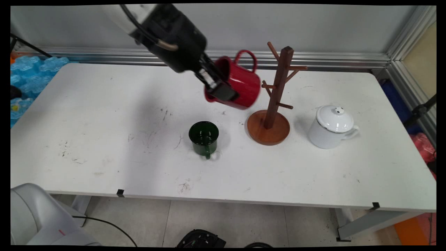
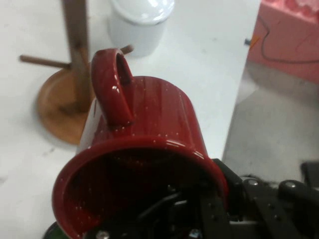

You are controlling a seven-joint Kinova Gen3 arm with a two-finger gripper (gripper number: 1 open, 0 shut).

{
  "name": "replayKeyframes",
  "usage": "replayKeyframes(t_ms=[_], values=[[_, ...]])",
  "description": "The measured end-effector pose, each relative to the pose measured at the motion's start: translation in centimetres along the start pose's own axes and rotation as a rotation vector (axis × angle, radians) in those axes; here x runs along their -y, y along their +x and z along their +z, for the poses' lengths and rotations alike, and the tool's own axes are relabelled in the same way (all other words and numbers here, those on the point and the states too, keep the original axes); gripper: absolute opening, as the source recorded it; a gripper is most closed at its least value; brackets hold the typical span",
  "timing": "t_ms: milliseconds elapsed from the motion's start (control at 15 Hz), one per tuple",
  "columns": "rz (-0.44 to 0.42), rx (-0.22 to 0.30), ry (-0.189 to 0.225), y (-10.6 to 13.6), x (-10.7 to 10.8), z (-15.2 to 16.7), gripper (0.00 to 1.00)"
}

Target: Place the picked object on the table

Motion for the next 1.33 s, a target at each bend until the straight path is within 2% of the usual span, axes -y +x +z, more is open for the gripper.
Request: replayKeyframes(t_ms=[400,733,1133,1333], values=[[0.055,0.043,0.055,-0.7,3.1,-2.4,0.00],[0.090,0.094,0.122,-0.5,6.2,-3.2,0.00],[0.141,0.185,0.197,0.8,9.7,-1.5,0.00],[0.169,0.241,0.205,1.3,11.0,0.4,0.00]])
